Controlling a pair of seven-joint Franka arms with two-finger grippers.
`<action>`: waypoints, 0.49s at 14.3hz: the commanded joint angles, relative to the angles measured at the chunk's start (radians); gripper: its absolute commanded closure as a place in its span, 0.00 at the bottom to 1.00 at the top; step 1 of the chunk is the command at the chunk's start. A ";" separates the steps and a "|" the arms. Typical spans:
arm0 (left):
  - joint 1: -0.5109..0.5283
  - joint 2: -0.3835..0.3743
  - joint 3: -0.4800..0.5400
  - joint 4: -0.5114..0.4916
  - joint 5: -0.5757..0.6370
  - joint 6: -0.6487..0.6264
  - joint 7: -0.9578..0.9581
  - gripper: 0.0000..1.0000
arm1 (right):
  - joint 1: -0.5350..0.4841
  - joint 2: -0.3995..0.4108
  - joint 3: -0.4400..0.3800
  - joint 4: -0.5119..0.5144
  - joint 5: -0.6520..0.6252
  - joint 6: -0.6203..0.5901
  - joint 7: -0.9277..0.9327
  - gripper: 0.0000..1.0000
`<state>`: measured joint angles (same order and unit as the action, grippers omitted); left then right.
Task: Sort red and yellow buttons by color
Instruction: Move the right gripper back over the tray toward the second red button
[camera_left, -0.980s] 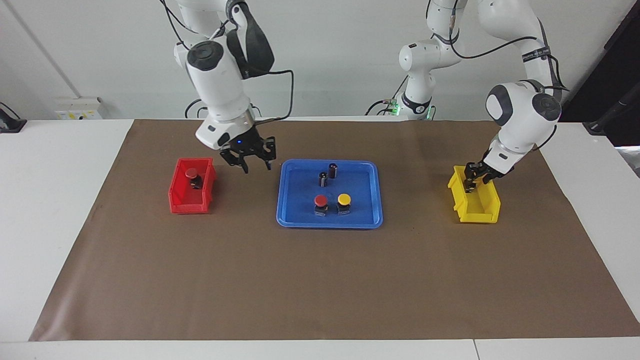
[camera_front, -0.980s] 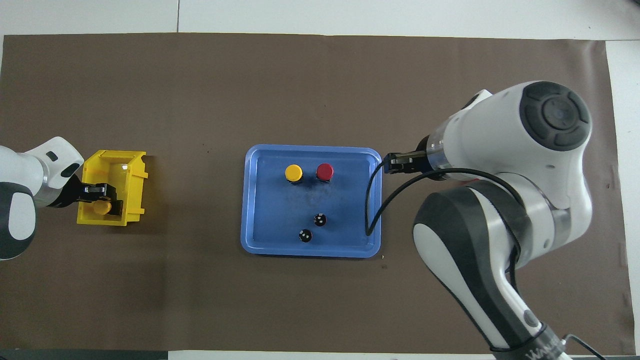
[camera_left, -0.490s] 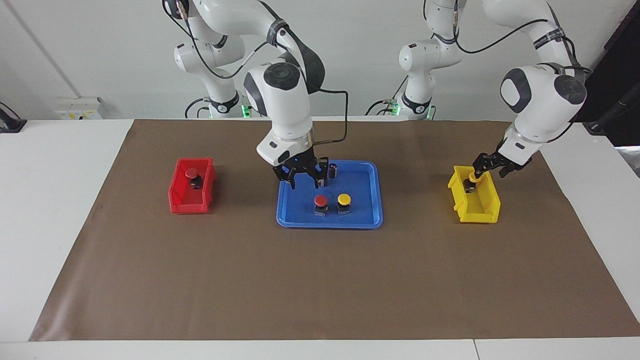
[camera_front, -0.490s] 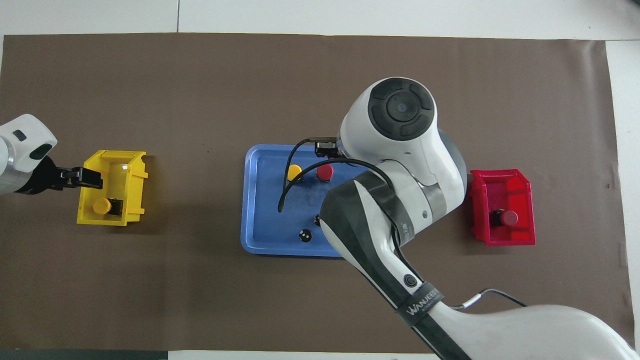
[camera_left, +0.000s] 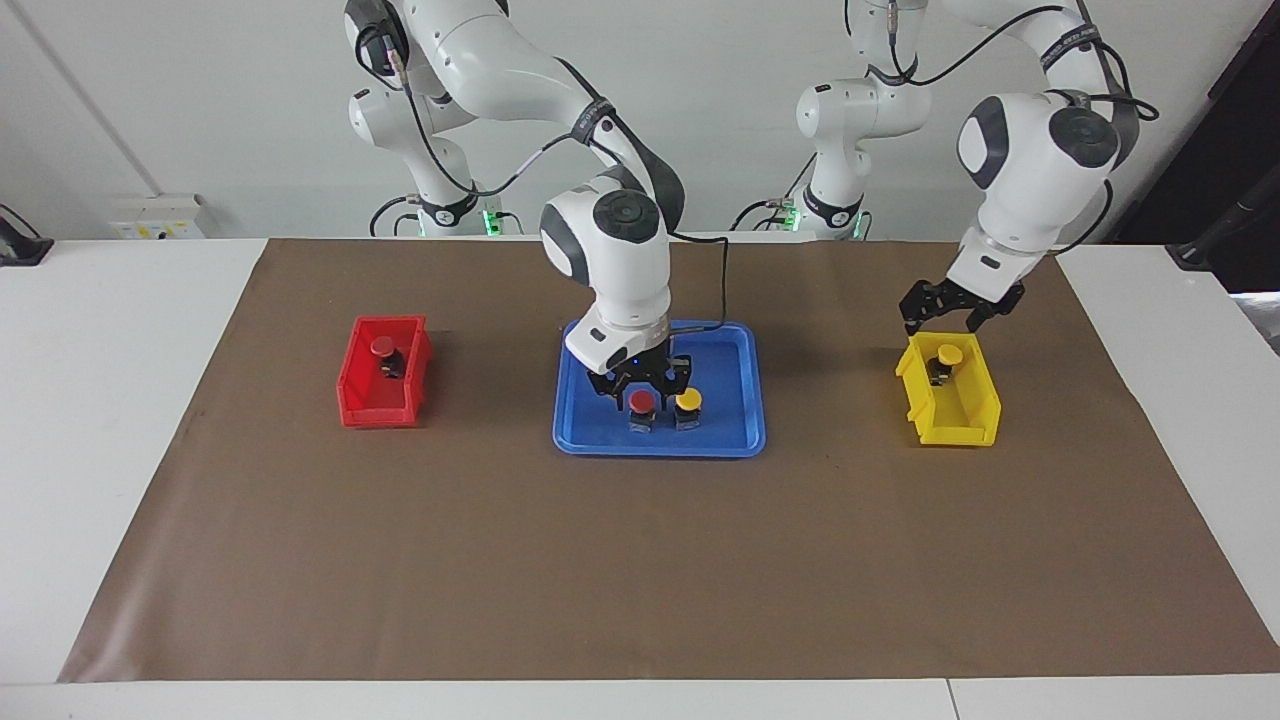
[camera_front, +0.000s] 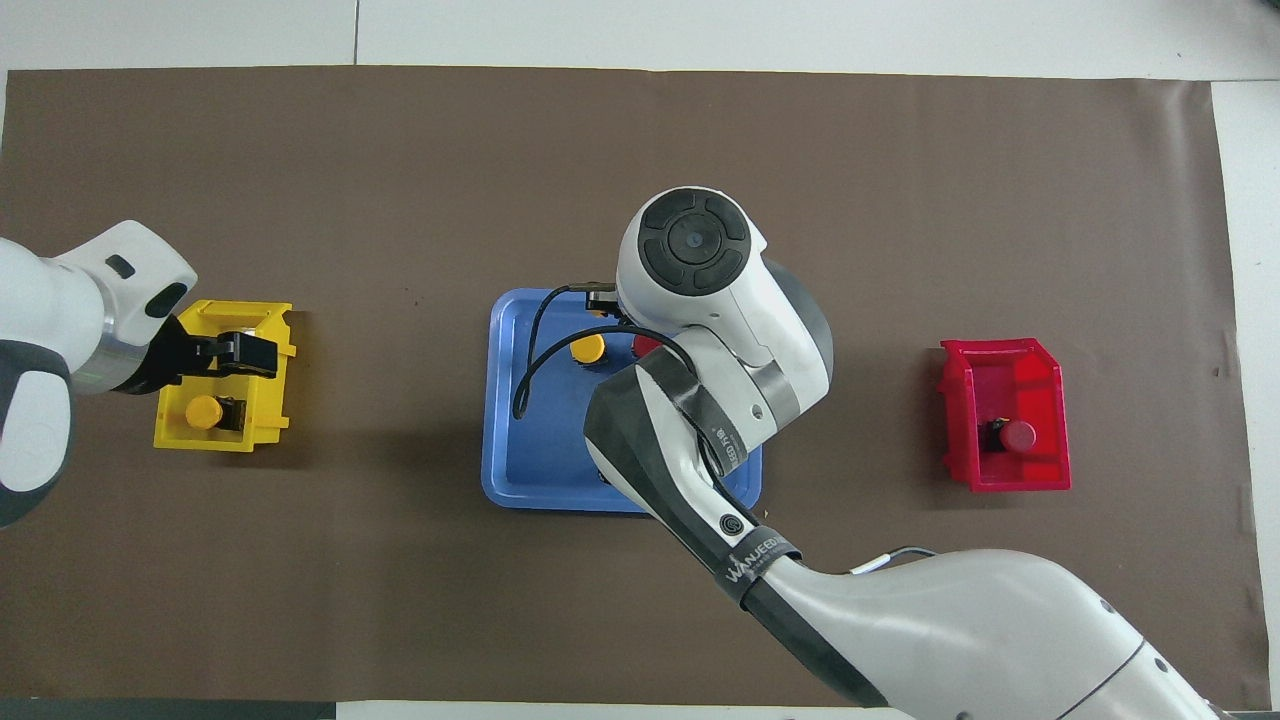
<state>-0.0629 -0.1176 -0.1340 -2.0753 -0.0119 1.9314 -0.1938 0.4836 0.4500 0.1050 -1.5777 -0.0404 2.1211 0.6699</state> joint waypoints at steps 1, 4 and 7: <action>-0.083 0.022 0.004 0.041 0.003 0.004 -0.134 0.00 | 0.001 0.010 -0.001 -0.044 -0.026 0.049 0.011 0.38; -0.165 0.061 0.004 0.047 -0.025 0.056 -0.252 0.00 | 0.003 -0.004 -0.001 -0.090 -0.030 0.074 0.011 0.41; -0.190 0.075 0.004 0.047 -0.028 0.075 -0.279 0.00 | 0.003 -0.004 0.001 -0.094 -0.030 0.076 0.011 0.41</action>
<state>-0.2417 -0.0644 -0.1418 -2.0477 -0.0217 1.9955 -0.4558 0.4850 0.4637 0.1051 -1.6453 -0.0472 2.1737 0.6698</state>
